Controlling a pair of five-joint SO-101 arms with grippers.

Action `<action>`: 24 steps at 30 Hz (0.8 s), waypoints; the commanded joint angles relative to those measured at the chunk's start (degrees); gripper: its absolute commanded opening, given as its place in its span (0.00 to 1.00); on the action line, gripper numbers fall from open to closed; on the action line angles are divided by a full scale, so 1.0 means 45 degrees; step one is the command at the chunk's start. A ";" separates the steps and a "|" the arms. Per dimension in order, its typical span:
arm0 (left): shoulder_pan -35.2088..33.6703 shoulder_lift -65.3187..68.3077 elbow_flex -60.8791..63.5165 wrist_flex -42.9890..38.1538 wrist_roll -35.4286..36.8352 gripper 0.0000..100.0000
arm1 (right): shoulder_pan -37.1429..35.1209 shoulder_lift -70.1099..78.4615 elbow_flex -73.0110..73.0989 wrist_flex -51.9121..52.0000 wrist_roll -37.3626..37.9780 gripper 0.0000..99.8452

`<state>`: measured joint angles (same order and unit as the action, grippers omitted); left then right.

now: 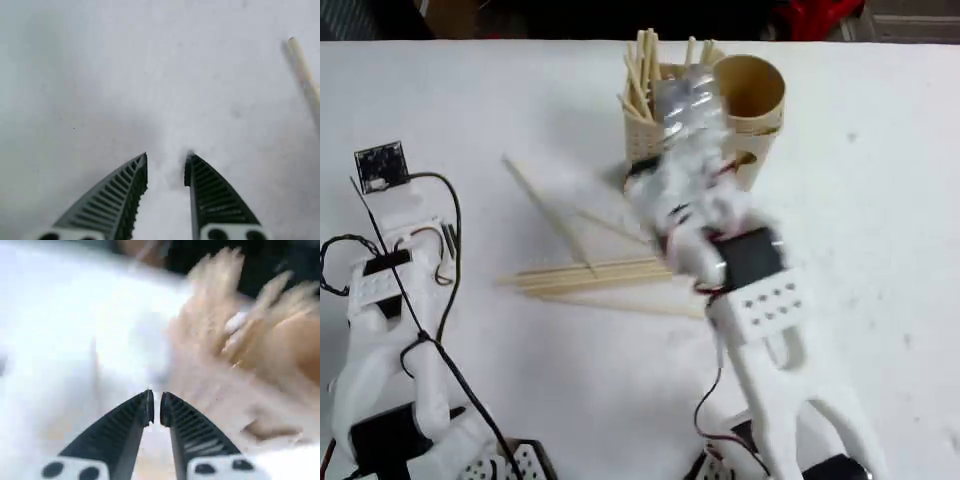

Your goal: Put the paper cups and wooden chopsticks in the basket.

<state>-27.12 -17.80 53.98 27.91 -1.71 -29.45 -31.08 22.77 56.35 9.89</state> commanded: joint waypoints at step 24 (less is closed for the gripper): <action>-0.0205 -0.0576 -0.0059 -0.0274 0.0059 0.14 | 0.1436 0.8020 0.0899 -0.2589 0.6994 0.24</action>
<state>-27.65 -17.80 53.98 27.91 -1.71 -24.88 4.18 27.25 48.70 40.66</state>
